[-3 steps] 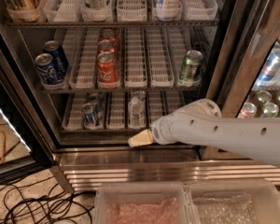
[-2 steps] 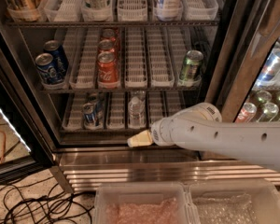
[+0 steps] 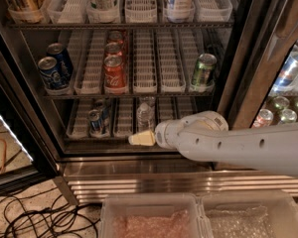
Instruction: Pick water bottle from bottom shelf of fridge
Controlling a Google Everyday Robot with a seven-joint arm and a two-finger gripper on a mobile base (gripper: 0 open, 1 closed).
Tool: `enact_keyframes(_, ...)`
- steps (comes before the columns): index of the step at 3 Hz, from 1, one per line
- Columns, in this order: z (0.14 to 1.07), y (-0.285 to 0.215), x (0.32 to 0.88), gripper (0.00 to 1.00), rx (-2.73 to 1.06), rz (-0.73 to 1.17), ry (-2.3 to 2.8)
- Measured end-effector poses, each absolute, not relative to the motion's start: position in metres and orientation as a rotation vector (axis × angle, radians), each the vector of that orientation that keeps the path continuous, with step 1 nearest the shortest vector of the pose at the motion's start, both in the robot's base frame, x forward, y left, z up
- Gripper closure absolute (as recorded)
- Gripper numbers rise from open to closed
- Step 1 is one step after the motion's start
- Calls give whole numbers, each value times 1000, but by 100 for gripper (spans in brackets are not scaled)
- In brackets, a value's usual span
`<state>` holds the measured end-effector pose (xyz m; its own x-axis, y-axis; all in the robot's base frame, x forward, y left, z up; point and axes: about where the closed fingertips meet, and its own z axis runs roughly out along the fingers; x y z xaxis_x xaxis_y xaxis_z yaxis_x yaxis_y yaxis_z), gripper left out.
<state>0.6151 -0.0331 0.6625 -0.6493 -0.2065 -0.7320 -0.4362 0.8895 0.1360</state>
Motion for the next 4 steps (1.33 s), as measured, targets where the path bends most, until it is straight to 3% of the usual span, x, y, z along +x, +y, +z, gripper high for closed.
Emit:
enact_keyframes(3,645,-27,661,0,-438,353,2241)
enact_keyframes(4,641,-13,669,7,-439,345,2217)
